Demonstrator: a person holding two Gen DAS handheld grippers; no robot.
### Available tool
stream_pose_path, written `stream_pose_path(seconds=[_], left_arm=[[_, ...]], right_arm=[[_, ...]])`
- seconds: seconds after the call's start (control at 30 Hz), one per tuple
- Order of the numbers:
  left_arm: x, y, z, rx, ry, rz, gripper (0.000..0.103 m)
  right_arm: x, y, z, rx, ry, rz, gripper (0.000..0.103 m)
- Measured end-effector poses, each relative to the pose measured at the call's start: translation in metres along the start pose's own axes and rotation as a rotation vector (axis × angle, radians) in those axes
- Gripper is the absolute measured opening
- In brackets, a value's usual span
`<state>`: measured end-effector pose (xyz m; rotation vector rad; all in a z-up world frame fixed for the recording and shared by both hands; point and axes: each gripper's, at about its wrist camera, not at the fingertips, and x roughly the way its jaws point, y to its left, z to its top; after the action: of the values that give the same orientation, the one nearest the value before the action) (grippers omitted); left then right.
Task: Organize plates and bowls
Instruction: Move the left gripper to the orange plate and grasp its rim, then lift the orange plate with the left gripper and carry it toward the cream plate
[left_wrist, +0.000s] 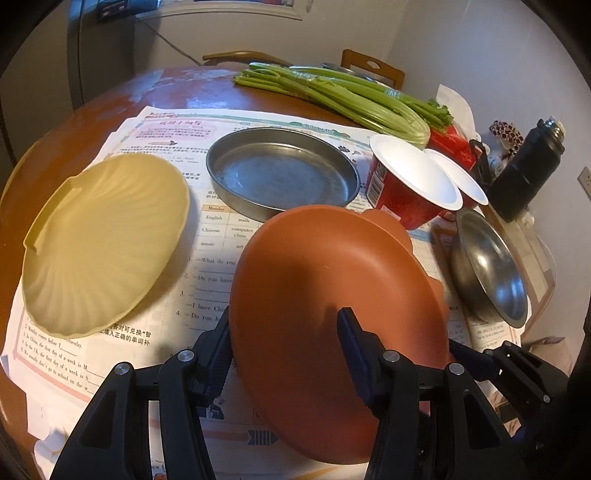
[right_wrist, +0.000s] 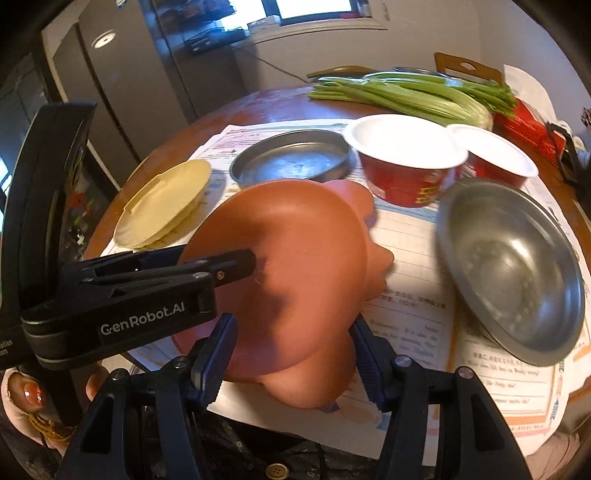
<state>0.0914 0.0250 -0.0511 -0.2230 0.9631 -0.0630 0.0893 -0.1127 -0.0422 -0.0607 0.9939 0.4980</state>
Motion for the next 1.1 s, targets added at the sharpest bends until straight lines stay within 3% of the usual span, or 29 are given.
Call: stream_pose_path(seconds=[0.43, 1.1], left_arm=[[-0.028, -0.002, 0.004, 0.002, -0.051, -0.009, 0.049], [-0.081, 0.071, 0.032, -0.097, -0.179, 0.033, 0.049]], right_arm=[[-0.013, 0.005, 0.005, 0.006, -0.024, 0.001, 0.062], [-0.014, 0.074, 0.059, -0.108, -0.081, 0.052, 0.062]])
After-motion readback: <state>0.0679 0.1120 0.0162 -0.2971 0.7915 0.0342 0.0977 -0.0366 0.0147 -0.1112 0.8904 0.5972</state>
